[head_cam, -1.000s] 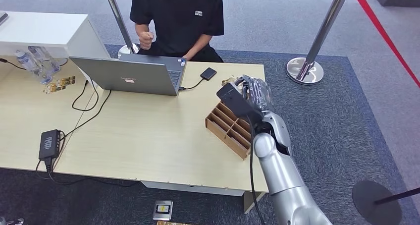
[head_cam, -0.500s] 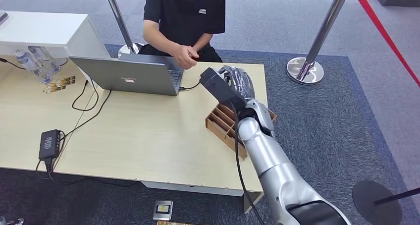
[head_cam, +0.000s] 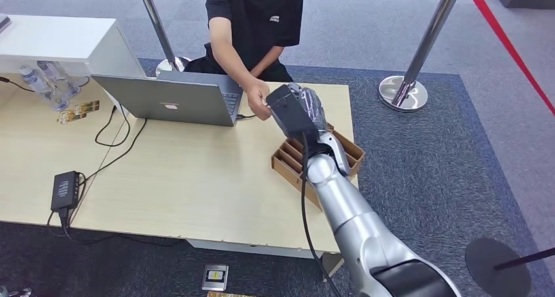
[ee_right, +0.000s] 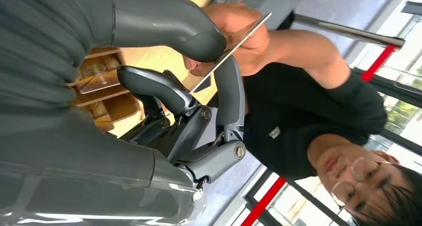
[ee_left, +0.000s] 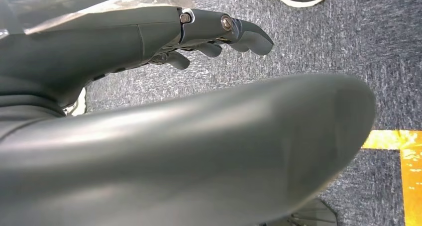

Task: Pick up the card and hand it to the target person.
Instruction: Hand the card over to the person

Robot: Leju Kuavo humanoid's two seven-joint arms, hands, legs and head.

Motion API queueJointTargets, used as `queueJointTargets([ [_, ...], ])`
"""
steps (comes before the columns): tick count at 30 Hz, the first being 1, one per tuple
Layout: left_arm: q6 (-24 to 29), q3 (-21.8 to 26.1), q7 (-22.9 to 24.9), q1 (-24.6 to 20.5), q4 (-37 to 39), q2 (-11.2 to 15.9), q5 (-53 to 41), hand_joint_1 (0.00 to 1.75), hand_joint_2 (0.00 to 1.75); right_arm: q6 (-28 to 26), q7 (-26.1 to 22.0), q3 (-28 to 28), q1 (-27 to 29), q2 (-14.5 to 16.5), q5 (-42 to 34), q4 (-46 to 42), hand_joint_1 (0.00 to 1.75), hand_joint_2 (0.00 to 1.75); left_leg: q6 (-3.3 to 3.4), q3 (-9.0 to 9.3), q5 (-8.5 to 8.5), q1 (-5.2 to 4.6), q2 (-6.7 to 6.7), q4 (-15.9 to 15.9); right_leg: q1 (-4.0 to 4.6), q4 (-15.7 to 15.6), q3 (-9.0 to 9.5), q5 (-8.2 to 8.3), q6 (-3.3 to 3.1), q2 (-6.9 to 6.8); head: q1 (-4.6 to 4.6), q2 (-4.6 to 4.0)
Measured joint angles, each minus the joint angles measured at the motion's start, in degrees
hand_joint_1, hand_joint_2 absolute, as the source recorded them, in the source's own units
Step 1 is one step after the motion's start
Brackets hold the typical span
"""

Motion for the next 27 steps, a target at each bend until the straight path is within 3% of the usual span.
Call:
queueJointTargets([
  [11,0.36,0.0,0.37,-0.02,0.0,-0.1,0.03,0.0,0.0,-0.1,1.15,4.98,-0.27,0.1,-4.49,1.19,1.27,1.75,0.0,0.0,0.0,0.0,0.0,0.0,0.0,0.0,0.0,0.0,0.0,0.0,0.01,0.0],
  [14,0.36,0.0,0.42,-0.04,0.0,-0.1,0.0,0.0,0.0,-0.12,1.69,6.14,-0.45,0.1,-4.72,1.89,0.83,1.75,0.0,0.0,0.0,0.0,0.0,0.0,0.0,0.0,-0.01,0.0,0.0,0.0,0.0,0.0],
  [15,0.36,0.0,0.43,-0.04,0.0,-0.1,0.0,0.0,0.0,-0.12,1.92,6.56,-0.53,0.1,-4.75,2.17,0.55,1.75,0.0,-0.01,0.0,0.0,0.0,0.0,0.0,0.0,-0.01,0.0,0.0,0.0,0.0,0.0],
  [18,0.36,0.0,0.44,-0.05,0.0,-0.1,-0.02,0.0,0.0,-0.12,2.54,7.55,-0.66,0.11,-4.74,2.88,0.04,1.75,0.0,-0.01,0.0,0.0,0.0,0.0,0.0,0.0,-0.02,0.0,0.0,0.0,0.0,0.0],
  [21,0.36,0.0,0.46,-0.05,0.0,-0.1,-0.14,0.0,0.0,-0.25,3.19,8.3,-0.71,0.11,-4.4,3.53,0.0,1.75,0.0,-0.01,0.0,0.0,0.0,0.0,0.0,0.0,-0.02,0.0,-0.01,0.0,0.0,0.0],
  [25,0.36,0.0,0.54,-0.06,0.0,-0.13,-0.31,0.0,0.0,-1.06,4.25,9.13,-0.79,0.11,-3.72,4.39,0.0,0.0,0.0,-0.01,0.0,0.0,0.0,0.0,0.0,0.0,-0.02,0.0,0.0,0.0,0.01,0.0],
  [27,0.36,0.0,0.6,-0.07,0.0,-0.13,-0.35,0.0,0.0,-1.59,4.58,9.34,-0.84,0.11,-3.58,4.8,0.0,0.0,0.0,-0.01,0.0,0.0,0.0,0.0,0.0,0.0,-0.02,0.0,0.0,0.0,0.01,0.0],
])
